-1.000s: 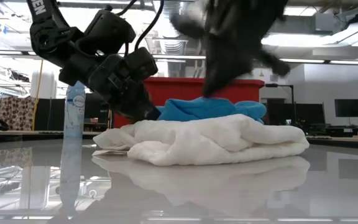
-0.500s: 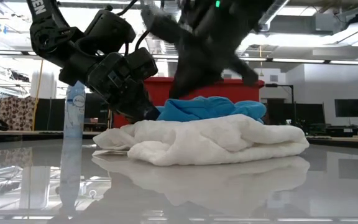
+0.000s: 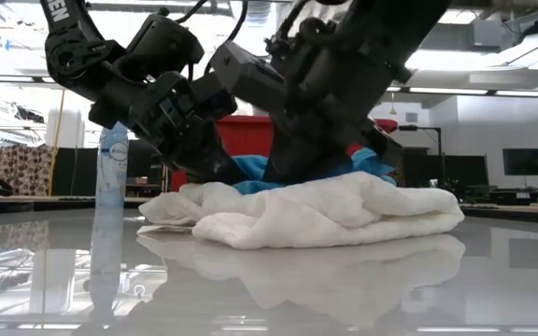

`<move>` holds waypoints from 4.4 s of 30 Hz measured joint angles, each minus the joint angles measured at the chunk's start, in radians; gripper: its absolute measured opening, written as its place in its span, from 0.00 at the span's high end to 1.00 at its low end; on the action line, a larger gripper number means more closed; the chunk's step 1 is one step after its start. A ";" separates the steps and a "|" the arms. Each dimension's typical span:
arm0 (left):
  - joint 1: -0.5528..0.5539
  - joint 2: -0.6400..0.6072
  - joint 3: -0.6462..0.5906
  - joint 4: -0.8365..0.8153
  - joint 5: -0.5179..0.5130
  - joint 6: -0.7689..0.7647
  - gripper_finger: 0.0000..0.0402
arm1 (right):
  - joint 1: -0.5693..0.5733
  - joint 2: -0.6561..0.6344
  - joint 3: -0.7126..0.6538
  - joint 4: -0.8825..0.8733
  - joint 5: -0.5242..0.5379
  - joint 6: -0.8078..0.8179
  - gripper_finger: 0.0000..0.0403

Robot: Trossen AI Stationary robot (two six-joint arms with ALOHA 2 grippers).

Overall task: Fold laundry
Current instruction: Stack the blue shorts on the white shirt

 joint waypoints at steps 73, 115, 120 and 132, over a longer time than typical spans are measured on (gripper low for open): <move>0.149 -0.509 0.116 -0.653 0.117 0.116 1.00 | -0.196 0.008 0.178 -0.442 -0.267 0.052 0.97; 0.169 -0.502 0.116 -0.633 -0.017 0.188 1.00 | -0.381 -0.246 0.194 -0.916 -0.250 0.119 0.95; 0.178 -0.417 0.116 -0.544 0.039 0.183 1.00 | -0.184 -0.406 0.194 -0.912 -0.175 0.348 0.96; 0.176 -0.015 0.394 -0.466 0.089 0.138 1.00 | 0.368 -0.549 0.196 -0.924 0.257 0.842 0.95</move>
